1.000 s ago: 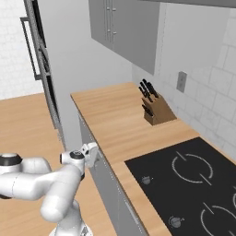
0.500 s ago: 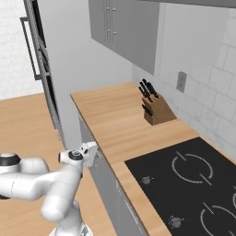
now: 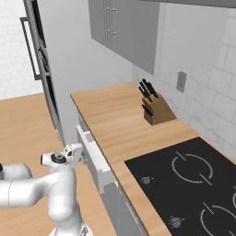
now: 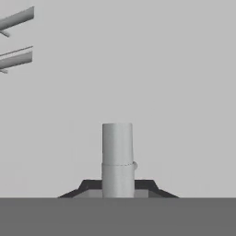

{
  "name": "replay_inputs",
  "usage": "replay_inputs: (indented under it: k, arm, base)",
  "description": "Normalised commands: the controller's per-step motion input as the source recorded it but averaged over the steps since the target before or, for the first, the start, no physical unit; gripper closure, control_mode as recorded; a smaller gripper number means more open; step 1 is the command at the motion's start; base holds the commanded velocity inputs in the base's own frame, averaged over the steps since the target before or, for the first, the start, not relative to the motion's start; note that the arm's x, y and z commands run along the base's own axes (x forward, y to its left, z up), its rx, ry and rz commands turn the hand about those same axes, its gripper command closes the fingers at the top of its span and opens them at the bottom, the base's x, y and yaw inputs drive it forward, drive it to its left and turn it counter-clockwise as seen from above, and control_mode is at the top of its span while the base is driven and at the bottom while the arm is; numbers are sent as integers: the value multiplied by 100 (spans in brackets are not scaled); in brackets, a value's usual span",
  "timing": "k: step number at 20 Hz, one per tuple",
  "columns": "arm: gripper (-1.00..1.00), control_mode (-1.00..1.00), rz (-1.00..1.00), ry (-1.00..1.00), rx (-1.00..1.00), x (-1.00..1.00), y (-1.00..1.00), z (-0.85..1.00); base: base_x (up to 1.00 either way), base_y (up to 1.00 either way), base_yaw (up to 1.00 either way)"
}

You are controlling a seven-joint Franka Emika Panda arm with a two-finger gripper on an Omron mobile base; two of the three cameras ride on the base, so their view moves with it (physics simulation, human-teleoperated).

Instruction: Take a straw from the drawer in front and place it inside the glass cup on the dining counter.

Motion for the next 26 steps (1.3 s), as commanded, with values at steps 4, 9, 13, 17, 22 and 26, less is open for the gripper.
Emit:
replay_inputs:
  k: [4,9,13,17,22,26]
  arm:
    - [100,-100,3,8,2,-67,100,0]
    - [100,-100,3,17,5,-61,100,0]
    - [-100,-100,2,22,7,-55,100,0]
    - [-100,-100,1,24,10,-49,100,0]
    - [-100,-100,1,22,21,-66,93,21]
    - [-100,-100,0,16,35,-77,53,69]
  base:
    - [0,0,0]
    - [0,0,0]
    - [0,0,0]
    - [0,0,0]
    - [0,0,0]
    - [0,0,0]
